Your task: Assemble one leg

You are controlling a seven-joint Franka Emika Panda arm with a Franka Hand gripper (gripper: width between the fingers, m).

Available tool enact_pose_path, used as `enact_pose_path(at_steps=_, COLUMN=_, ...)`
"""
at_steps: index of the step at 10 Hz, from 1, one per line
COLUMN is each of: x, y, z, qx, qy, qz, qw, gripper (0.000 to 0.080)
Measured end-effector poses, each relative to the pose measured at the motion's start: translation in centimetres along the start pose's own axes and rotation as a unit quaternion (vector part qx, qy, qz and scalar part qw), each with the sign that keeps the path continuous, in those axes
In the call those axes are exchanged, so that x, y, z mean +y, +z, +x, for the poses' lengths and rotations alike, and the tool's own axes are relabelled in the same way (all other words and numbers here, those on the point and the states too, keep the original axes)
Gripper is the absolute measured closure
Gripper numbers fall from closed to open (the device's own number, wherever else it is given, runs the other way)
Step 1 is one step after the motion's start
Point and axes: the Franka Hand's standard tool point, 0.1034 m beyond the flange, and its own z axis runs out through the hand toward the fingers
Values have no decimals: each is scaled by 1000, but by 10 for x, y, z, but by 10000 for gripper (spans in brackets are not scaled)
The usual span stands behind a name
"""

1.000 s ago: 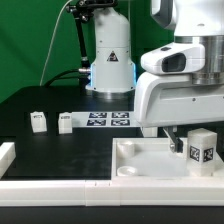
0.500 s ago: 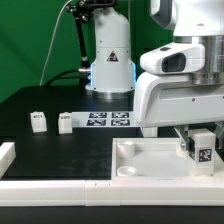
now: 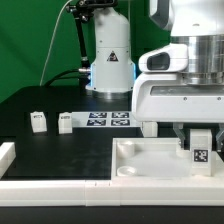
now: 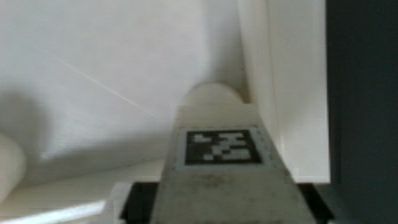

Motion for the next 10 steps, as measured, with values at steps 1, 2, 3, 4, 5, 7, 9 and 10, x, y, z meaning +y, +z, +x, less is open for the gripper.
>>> enact_pose_path(at_steps=1, x=0, y=0, z=0, qx=0, qy=51, qz=0, qw=999, gripper=511)
enact_pose_path(at_steps=2, x=0, y=0, z=0, qx=1, qy=108, qz=-1, qw=994, gripper=511)
enact_pose_path(at_steps=3, x=0, y=0, z=-1, qx=1, qy=151, qz=-2, qw=988, gripper=511)
enact_pose_path(at_steps=4, x=0, y=0, z=-1, qx=3, qy=218, qz=-4, qw=976, gripper=511)
enact_pose_path(at_steps=5, x=0, y=0, z=-1, qx=3, qy=242, qz=-5, qw=970, gripper=511)
enact_pose_path(at_steps=7, x=0, y=0, z=-1, qx=3, qy=289, qz=-4, qw=957, gripper=509)
enact_pose_path(at_steps=9, x=0, y=0, z=-1, qx=3, qy=261, qz=-4, qw=965, gripper=317)
enact_pose_path(at_steps=10, x=0, y=0, z=-1, qx=3, qy=248, qz=-4, qw=969, gripper=317)
